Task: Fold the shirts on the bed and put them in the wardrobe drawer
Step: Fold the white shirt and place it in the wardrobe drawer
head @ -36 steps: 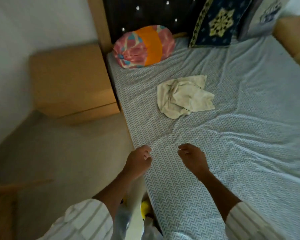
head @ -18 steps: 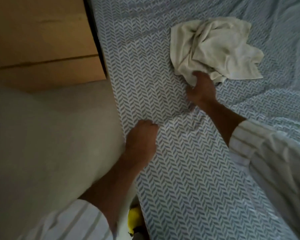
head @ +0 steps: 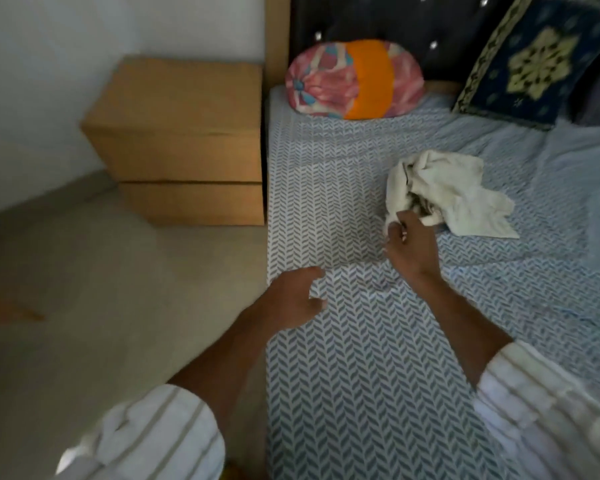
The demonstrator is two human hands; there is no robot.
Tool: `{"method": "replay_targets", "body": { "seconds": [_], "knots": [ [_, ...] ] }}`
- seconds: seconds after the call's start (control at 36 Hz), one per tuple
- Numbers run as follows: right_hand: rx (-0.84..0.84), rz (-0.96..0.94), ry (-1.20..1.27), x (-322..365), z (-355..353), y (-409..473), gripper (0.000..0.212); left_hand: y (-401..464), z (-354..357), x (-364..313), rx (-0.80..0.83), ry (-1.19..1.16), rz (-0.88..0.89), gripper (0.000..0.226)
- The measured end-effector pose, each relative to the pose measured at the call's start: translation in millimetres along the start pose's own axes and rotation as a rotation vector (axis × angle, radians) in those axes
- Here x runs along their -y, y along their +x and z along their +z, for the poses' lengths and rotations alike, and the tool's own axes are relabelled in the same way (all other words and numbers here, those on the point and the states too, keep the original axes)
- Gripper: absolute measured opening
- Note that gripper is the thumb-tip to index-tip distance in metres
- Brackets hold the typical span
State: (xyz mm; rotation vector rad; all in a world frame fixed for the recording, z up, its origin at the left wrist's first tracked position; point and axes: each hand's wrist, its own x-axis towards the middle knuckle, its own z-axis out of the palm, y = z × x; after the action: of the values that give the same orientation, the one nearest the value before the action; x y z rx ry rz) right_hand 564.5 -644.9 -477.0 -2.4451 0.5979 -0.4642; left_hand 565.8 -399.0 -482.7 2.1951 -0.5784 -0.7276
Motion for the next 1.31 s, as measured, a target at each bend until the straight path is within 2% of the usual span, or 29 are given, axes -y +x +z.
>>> {"method": "replay_targets", "body": {
  "seconds": [0.08, 0.22, 0.28, 0.33, 0.39, 0.44, 0.5, 0.56, 0.61, 0.69, 0.72, 0.81, 0.83, 0.97, 1.03, 1.11, 1.22, 1.31],
  "knots": [
    [-0.009, -0.107, 0.197, 25.7, -55.7, -58.5, 0.013, -60.6, 12.5, -40.2, -0.197, -0.023, -0.011, 0.065],
    [0.105, -0.266, 0.469, 63.2, -143.5, -154.4, 0.006, -126.2, 52.7, -120.1, -0.242, 0.040, 0.058, 0.105],
    [0.142, -0.339, 0.567, 72.4, -180.2, -180.2, 0.007, -134.7, 70.2, -152.8, -0.293, 0.019, 0.079, 0.089],
    [0.179, -0.376, 0.646, 75.8, -212.4, -196.8, 0.007, -141.8, 80.3, -179.8, -0.356, -0.052, 0.039, 0.051],
    [0.225, -0.375, 0.728, 69.0, -238.5, -205.8, 0.007, -150.1, 84.5, -200.2, -0.400, -0.138, 0.000, 0.024],
    [0.262, -0.346, 0.808, 51.2, -258.4, -210.5, 0.007, -162.8, 87.2, -221.1, -0.403, -0.316, 0.038, 0.013],
    [0.273, -0.278, 0.865, 27.2, -269.9, -213.5, 0.023, -179.1, 87.4, -243.9, -0.434, -0.482, 0.100, 0.011],
    [0.280, -0.179, 0.822, 3.0, -272.1, -215.7, 0.045, -193.3, 83.6, -265.5, -0.491, -0.604, 0.119, 0.010],
    [0.317, -0.165, 0.631, -15.6, -267.5, -217.2, 0.065, -202.9, 75.7, -283.6, -0.511, -0.738, 0.152, 0.009],
    [0.408, -0.213, 0.361, -34.2, -247.2, -213.0, 0.076, -214.3, 58.9, -308.5, -0.487, -0.929, 0.216, 0.028],
    [0.407, -0.197, 0.322, -35.5, -242.5, -211.8, 0.074, -218.3, 53.8, -315.9, -0.482, -0.967, 0.234, 0.031],
    [0.309, -0.089, 0.270, -23.5, -250.3, -211.6, 0.035, -225.1, 40.1, -329.2, -0.511, -1.066, 0.257, 0.033],
    [0.272, -0.097, 0.264, -20.0, -253.9, -208.8, 0.028, -225.9, 35.6, -329.7, -0.541, -1.108, 0.255, 0.033],
    [0.257, -0.200, 0.184, 7.0, -294.1, -187.7, 0.026, -225.0, 15.3, -312.2, -0.644, -1.247, 0.240, 0.041],
    [0.254, -0.186, 0.216, 21.4, -314.7, -179.6, 0.023, -222.1, 15.5, -304.7, -0.597, -1.109, 0.198, 0.037],
    [0.183, -0.070, 0.452, 43.7, -341.0, -172.4, 0.021, -223.0, 33.5, -296.6, -0.464, -0.866, 0.219, 0.029],
    [0.132, 0.158, 0.831, 78.5, -362.7, -153.8, 0.013, -221.1, 58.8, -277.4, -0.205, -0.764, 0.287, 0.066],
    [0.186, 0.297, 1.159, 101.6, -363.5, -140.8, 0.019, -222.7, 73.6, -265.3, -0.002, -0.630, 0.296, 0.054]
  ]
}}
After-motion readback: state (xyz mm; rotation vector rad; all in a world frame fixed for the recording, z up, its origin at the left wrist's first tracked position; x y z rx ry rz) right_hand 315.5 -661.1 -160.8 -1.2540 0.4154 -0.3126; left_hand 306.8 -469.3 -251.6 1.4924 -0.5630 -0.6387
